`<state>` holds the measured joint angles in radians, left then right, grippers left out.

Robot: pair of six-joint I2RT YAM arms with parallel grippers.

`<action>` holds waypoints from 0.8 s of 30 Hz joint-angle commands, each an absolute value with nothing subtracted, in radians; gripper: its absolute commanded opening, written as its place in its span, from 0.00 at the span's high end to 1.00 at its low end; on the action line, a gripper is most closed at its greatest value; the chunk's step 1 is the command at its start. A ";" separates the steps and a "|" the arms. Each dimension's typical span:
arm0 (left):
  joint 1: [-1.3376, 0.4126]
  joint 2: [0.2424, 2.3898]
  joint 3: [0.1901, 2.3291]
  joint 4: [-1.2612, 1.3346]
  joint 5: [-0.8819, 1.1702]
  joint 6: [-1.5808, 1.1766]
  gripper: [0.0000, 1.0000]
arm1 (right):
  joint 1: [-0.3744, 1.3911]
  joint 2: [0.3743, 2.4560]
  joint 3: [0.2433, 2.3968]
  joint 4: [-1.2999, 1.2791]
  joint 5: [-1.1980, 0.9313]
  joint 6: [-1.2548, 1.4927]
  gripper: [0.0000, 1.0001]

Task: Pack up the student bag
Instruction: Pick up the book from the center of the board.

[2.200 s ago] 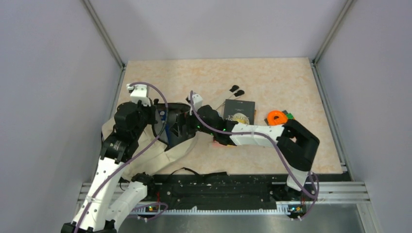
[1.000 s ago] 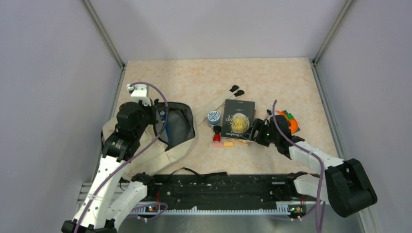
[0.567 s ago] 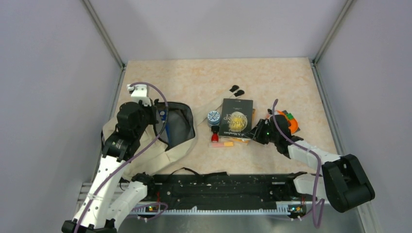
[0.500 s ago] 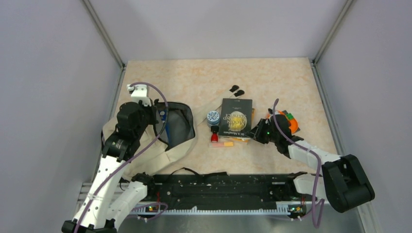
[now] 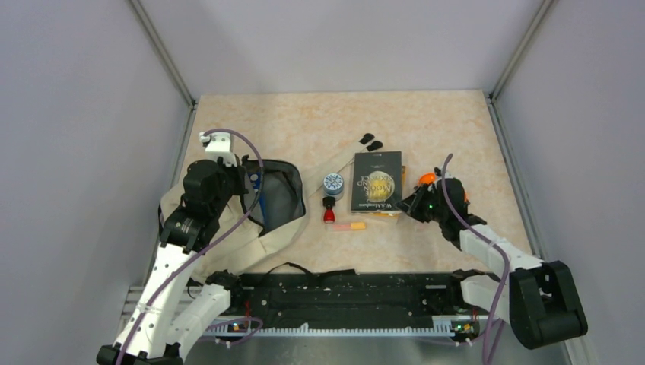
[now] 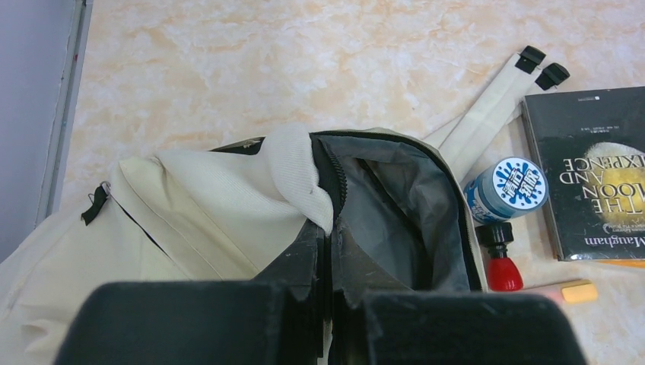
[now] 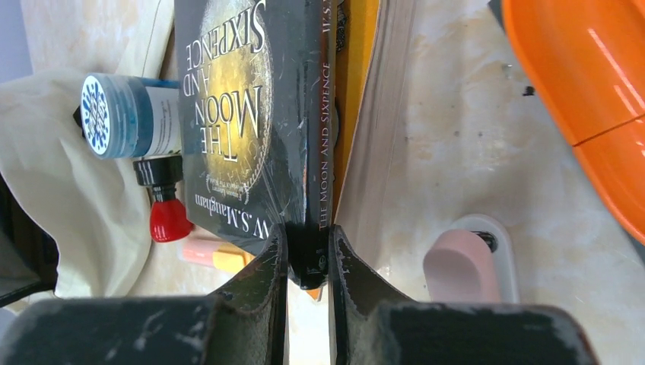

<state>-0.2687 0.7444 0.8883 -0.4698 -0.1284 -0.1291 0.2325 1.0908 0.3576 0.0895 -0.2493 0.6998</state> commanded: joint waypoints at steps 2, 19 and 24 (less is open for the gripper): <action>-0.265 0.738 0.891 -0.385 -0.120 -0.137 1.00 | 0.190 1.038 0.328 -0.068 -0.093 0.649 0.91; -0.265 0.742 0.891 -0.385 -0.121 -0.137 1.00 | 0.190 0.930 0.371 -0.165 -0.054 0.631 0.79; -0.265 0.744 0.890 -0.387 -0.123 -0.137 1.00 | 0.190 0.863 0.398 -0.214 -0.017 0.604 0.92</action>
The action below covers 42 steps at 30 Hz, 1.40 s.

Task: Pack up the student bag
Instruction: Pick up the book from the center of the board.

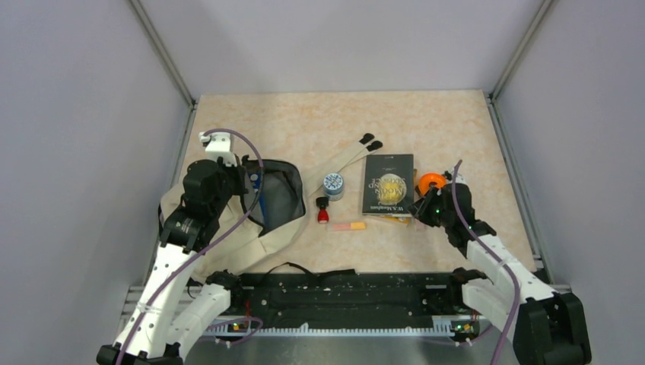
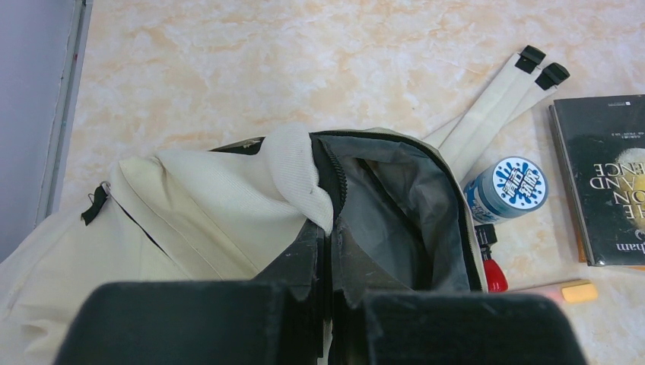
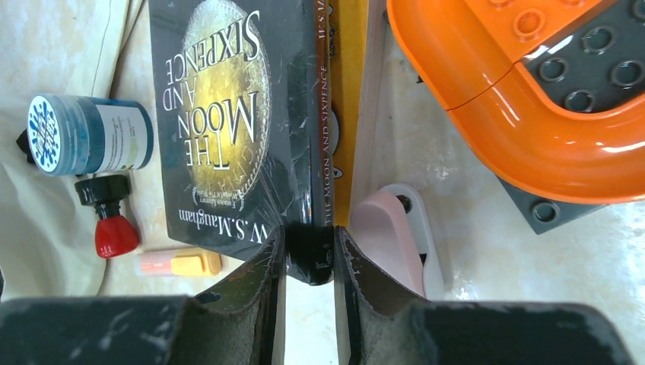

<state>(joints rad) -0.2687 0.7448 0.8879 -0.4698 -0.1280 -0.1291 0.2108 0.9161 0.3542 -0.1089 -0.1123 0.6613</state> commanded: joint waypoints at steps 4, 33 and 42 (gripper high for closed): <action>-0.265 0.749 0.890 -0.387 -0.124 -0.137 1.00 | 0.191 0.797 0.429 -0.215 -0.044 0.578 1.00; -0.265 0.759 0.890 -0.385 -0.111 -0.142 1.00 | 0.505 0.885 0.731 -0.138 0.063 0.263 1.00; -0.265 0.767 0.890 -0.385 -0.114 -0.141 1.00 | 0.811 1.004 0.745 -0.097 0.452 0.305 1.00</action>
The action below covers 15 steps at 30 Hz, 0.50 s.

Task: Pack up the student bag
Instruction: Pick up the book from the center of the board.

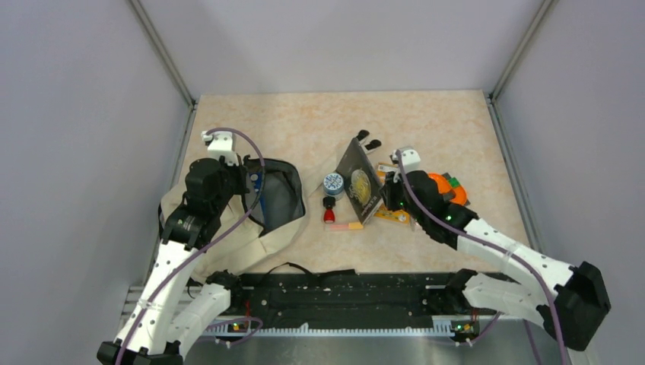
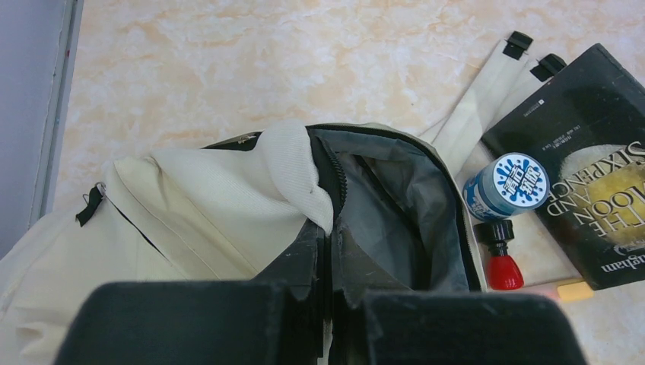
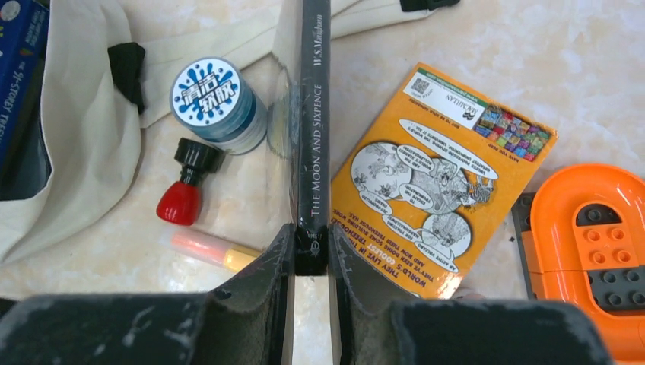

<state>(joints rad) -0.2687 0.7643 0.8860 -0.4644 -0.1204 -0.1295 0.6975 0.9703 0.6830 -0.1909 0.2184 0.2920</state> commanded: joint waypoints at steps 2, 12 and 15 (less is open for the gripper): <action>-0.265 0.766 0.889 -0.385 -0.115 -0.141 1.00 | 0.889 1.031 0.748 -0.073 0.557 0.294 1.00; -0.265 0.764 0.888 -0.385 -0.116 -0.141 1.00 | 1.046 1.167 0.765 0.028 0.798 0.168 1.00; -0.265 0.763 0.888 -0.385 -0.118 -0.141 1.00 | 1.046 1.167 0.746 0.055 0.811 0.131 1.00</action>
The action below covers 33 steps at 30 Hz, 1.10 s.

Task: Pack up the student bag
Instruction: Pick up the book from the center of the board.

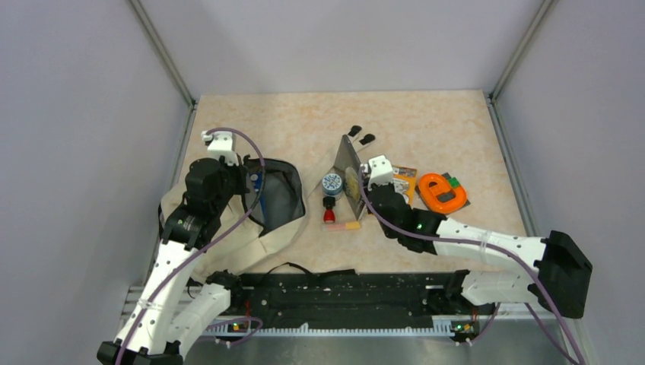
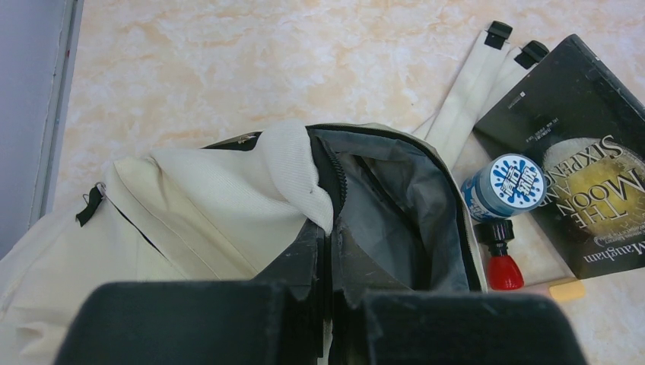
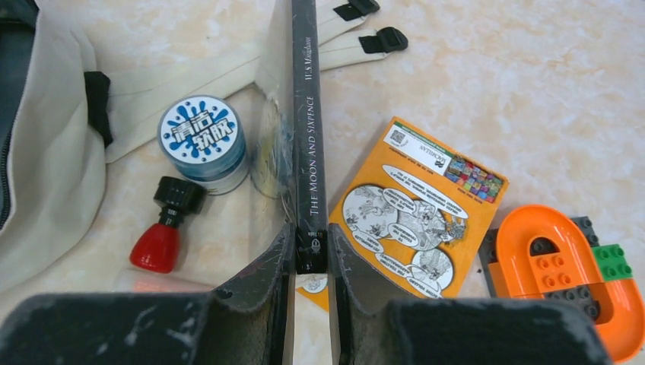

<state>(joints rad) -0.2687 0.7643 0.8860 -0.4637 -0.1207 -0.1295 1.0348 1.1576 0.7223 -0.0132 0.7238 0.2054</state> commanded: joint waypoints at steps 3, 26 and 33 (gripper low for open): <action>-0.265 0.764 0.889 -0.385 -0.118 -0.141 1.00 | 1.046 1.154 0.723 0.082 0.803 0.106 1.00; -0.265 0.759 0.887 -0.385 -0.114 -0.142 1.00 | 1.046 1.117 0.636 0.117 0.564 0.243 0.89; -0.265 0.752 0.887 -0.385 -0.115 -0.142 1.00 | 1.046 1.202 0.677 0.120 0.569 0.229 0.80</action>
<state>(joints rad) -0.2687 0.7700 0.8856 -0.4633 -0.1204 -0.1299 1.0386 1.1477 0.6445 0.1318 0.6044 0.2134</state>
